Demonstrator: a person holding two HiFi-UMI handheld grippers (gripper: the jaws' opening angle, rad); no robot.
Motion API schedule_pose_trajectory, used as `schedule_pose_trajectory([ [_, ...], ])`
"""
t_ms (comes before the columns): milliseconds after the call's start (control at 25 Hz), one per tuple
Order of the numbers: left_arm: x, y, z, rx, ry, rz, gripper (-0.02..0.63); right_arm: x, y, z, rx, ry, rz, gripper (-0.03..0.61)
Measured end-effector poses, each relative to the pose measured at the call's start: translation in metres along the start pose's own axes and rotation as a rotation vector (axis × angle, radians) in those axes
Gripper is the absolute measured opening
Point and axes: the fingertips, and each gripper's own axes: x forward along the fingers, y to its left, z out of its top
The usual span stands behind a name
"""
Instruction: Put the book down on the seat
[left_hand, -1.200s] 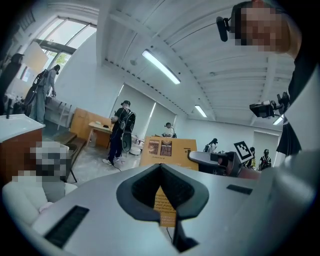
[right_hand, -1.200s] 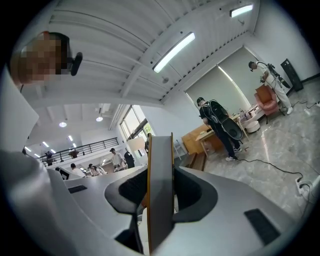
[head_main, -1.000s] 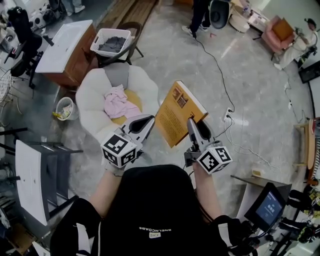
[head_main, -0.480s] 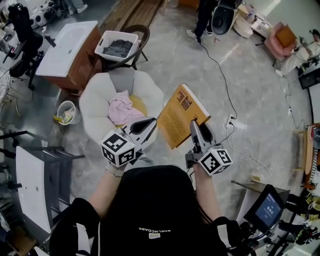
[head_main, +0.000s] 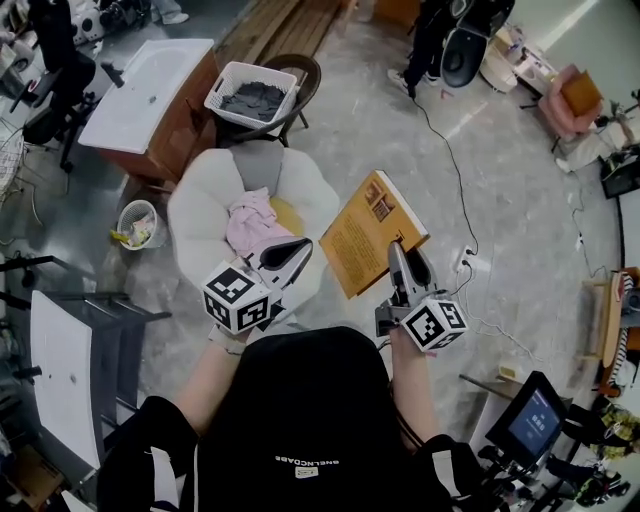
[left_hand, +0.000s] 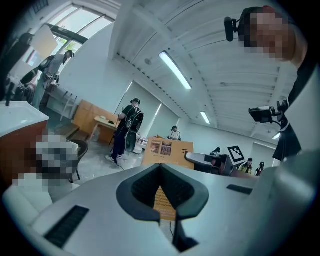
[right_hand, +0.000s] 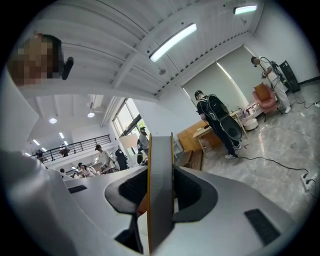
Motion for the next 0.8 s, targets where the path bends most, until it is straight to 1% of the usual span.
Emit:
schedule_pose_trajectory([
  [120,-0.008,0.016,0.003,0.001,0.002,0.023,0.014,0.016,0.003,-0.003,0.000,0.011,0.001,0.167],
  [400,-0.015,0.044,0.000,-0.036,0.007,0.076,0.014,0.044,0.001,-0.013,0.012,0.054,0.013,0.167],
  [600,-0.005,0.058,0.002,-0.046,0.003,0.119,0.014,0.071,-0.011,-0.013,0.015,0.094,0.042,0.167],
  [800,0.008,0.075,0.007,-0.059,-0.010,0.182,0.014,0.102,-0.027,-0.009,0.002,0.146,0.081,0.167],
])
